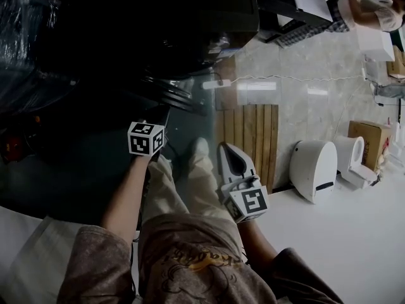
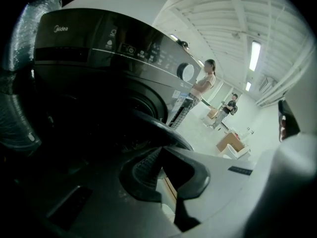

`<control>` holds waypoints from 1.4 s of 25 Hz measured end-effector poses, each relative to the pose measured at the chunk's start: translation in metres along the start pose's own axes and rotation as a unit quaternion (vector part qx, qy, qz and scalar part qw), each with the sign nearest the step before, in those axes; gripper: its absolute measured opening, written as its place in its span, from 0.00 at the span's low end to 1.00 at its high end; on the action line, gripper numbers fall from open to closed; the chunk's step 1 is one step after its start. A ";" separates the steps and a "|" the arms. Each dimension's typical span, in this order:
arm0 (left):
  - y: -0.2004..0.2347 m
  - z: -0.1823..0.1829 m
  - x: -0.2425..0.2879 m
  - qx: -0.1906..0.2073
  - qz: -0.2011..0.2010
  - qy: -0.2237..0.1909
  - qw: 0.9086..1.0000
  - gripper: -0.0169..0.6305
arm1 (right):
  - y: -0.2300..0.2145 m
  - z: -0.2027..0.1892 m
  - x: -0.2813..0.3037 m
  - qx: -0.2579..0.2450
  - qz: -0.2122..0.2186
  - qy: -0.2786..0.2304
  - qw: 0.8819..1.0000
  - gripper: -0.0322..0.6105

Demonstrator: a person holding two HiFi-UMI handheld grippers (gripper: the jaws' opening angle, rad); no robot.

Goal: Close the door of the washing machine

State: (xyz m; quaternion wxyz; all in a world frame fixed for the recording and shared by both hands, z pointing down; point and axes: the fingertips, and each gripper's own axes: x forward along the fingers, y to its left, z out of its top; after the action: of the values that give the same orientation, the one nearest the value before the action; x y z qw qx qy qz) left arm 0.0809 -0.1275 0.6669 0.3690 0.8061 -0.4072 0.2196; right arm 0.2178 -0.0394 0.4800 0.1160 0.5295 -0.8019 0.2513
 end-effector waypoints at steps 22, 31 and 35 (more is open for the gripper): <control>0.021 0.093 0.070 -0.008 0.053 -0.153 0.987 0.03 | -0.042 -0.050 0.024 0.024 -0.016 0.031 0.999 0.04; 0.026 0.106 0.077 -0.070 0.113 -0.219 0.967 0.03 | -0.053 -0.055 0.027 0.027 -0.014 0.047 0.998 0.04; 0.026 0.110 0.079 -0.077 0.103 -0.235 0.963 0.02 | -0.058 -0.062 0.023 0.023 -0.014 0.054 0.998 0.04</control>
State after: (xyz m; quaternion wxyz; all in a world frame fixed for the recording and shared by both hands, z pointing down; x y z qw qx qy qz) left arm 0.1103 -0.2622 0.6598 0.2991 0.7578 -0.5791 0.0291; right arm 0.2557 -0.0428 0.5592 0.1504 0.5290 -0.7809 0.2962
